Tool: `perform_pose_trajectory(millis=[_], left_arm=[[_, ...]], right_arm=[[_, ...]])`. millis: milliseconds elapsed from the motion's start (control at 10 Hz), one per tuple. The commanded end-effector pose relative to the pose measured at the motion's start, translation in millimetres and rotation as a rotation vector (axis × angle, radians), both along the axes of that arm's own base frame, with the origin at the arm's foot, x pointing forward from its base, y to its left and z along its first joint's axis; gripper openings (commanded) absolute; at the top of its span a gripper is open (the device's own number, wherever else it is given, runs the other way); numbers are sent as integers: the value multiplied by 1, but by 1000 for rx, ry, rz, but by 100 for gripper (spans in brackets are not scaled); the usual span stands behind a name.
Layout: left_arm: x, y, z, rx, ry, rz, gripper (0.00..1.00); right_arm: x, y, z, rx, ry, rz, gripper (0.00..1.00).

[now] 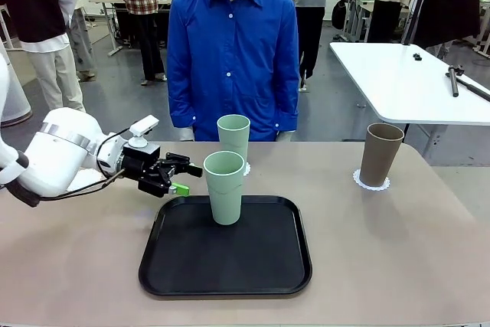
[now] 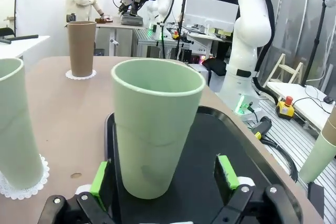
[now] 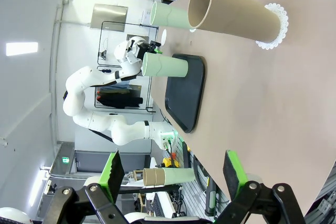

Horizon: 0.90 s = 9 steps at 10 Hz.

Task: Place coasters on the table and set cups on them.
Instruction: Take one Reusable plastic cup from the Flat Tray and place it on a coaster set by the human.

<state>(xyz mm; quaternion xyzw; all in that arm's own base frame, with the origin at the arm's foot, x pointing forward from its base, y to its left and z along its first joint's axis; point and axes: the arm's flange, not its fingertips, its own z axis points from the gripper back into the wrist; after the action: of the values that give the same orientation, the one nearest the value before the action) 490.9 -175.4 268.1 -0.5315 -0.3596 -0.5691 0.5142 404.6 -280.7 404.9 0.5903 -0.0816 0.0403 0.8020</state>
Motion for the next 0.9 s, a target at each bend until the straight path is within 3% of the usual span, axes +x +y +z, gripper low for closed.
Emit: perform_pose_trajectory(millis=[0, 800], left_arm=[[13, -8, -6, -54, -36, 21, 100], [21, -39, -31, -56, -14, -81, 100]], right_arm=[[0, 0, 0, -2, 3, -4, 100], [0, 0, 0, -2, 3, -4, 100]])
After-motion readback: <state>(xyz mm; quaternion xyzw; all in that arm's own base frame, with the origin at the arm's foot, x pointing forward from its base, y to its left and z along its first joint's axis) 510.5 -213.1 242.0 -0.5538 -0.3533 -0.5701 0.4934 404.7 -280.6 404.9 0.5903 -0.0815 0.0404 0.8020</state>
